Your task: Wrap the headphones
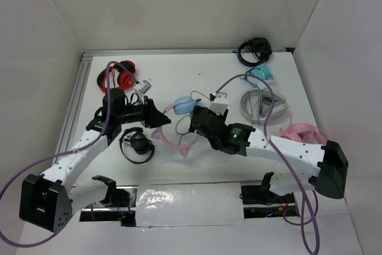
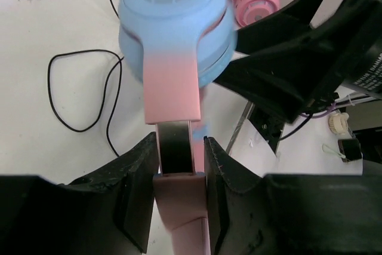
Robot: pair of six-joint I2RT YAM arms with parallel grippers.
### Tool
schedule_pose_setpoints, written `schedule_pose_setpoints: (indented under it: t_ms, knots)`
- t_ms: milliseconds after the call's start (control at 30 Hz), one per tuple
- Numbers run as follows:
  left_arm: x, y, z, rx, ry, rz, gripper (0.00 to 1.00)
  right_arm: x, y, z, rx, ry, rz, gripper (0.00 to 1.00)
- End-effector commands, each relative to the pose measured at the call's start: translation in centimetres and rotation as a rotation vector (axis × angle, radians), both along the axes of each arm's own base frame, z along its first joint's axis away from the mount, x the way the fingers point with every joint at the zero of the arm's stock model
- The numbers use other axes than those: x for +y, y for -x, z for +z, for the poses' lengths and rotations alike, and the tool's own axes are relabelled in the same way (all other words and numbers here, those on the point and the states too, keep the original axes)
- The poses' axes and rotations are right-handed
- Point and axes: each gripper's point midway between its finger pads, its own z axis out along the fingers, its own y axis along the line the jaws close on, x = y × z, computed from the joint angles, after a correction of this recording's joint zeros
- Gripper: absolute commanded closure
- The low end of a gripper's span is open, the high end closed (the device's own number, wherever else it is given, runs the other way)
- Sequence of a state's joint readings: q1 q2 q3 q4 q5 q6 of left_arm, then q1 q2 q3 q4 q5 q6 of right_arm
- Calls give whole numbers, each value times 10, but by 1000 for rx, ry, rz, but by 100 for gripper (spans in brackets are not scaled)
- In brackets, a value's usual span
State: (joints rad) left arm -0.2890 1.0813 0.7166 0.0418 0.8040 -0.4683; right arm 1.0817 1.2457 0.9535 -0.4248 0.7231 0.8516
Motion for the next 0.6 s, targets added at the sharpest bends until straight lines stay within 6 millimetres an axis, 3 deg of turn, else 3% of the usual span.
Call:
schedule_pose_setpoints:
  t_ms: [0, 33, 200, 333, 400, 433, 567]
  knots:
    - [-1, -2, 40, -160, 24, -13, 100, -1, -3, 34, -67, 0, -33, 6]
    - [-1, -1, 41, -168, 25, -18, 100, -5, -3, 36, -77, 18, -38, 0]
    - [-2, 3, 48, -167, 35, -28, 100, -16, -15, 54, -125, 36, -56, 0]
    - [-2, 6, 53, -179, 48, -38, 100, -2, -12, 34, -64, 4, 64, 0]
    - [-1, 5, 54, -173, 47, -18, 100, 11, -1, 34, -55, -33, 162, 0]
    - [0, 4, 55, -169, 46, -9, 100, 10, 6, 19, -48, 10, 218, 0]
    - [3, -2, 58, -129, 58, 61, 100, 22, 25, 2, -93, -12, 362, 0]
